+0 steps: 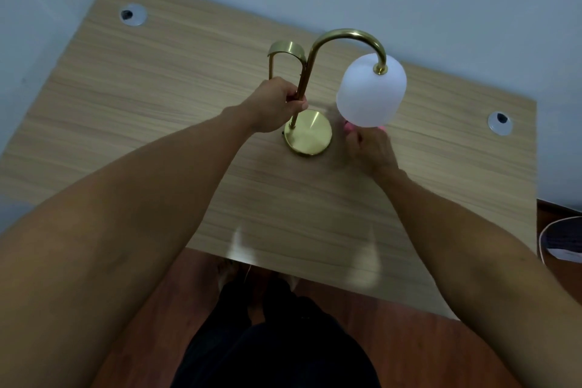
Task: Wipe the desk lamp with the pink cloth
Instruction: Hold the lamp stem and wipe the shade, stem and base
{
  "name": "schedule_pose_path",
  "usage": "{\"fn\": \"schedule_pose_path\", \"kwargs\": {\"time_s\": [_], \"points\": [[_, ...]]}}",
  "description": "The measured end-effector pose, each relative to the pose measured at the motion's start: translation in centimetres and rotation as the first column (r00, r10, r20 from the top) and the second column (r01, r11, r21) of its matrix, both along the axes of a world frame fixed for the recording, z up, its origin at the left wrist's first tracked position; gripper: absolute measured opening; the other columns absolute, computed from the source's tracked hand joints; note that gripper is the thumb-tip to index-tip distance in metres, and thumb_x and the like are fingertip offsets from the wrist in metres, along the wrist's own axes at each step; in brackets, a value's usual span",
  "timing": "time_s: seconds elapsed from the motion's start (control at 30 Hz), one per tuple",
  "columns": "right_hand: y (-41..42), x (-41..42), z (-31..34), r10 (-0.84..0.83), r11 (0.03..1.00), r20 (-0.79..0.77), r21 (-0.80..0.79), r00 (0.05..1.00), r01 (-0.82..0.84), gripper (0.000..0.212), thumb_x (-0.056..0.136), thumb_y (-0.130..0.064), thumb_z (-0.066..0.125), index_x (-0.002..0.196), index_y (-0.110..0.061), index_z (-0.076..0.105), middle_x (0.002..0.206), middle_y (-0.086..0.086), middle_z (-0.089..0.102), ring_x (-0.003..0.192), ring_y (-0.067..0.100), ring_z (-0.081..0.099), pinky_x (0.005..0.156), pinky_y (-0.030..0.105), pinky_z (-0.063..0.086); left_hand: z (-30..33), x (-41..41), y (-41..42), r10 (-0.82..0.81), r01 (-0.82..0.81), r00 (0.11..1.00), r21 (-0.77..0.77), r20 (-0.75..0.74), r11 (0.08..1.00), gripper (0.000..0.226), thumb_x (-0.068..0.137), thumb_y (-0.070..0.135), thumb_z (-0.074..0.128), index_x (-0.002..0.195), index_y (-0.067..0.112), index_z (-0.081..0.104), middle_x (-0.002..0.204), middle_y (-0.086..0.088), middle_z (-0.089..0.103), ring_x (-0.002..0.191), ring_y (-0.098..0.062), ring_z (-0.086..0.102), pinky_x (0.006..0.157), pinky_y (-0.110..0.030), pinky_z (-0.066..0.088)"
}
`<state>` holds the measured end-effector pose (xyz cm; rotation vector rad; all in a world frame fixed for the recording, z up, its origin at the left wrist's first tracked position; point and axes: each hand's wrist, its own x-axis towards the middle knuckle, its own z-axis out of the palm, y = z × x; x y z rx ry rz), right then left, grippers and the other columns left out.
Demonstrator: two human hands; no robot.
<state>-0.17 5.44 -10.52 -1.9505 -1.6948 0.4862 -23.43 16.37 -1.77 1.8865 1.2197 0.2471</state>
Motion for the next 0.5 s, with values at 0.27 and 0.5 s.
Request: {"fn": "schedule_pose_path", "kwargs": {"time_s": [0.27, 0.5], "points": [[4.2, -6.9, 0.5, 0.189, 0.979, -0.153, -0.045, 0.970, -0.198, 0.049, 0.106, -0.035, 0.028, 0.123, -0.007, 0.064, 0.117, 0.009, 0.063, 0.110, 0.012, 0.057, 0.104, 0.034, 0.041, -0.3, 0.0, 0.0, -0.025, 0.025, 1.000, 0.047, -0.001, 0.999, 0.022, 0.097, 0.026, 0.064, 0.106, 0.009, 0.075, 0.107, -0.008, 0.076, 0.099, -0.019, 0.070, 0.097, -0.041, 0.055], [1.8, -6.1, -4.9, 0.189, 0.954, 0.237, -0.275, 0.953, -0.121, 0.060, 0.111, -0.045, 0.012, 0.168, -0.029, 0.006, 0.176, 0.010, -0.006, 0.162, 0.032, -0.011, 0.127, 0.056, -0.011, -0.3, 0.2, -0.1, -0.009, 0.008, 1.000, 0.040, 0.017, 0.999, 0.024, 0.098, 0.025, 0.062, 0.113, 0.009, 0.073, 0.107, -0.002, 0.072, 0.097, -0.012, 0.064, 0.089, -0.027, 0.048]]}}
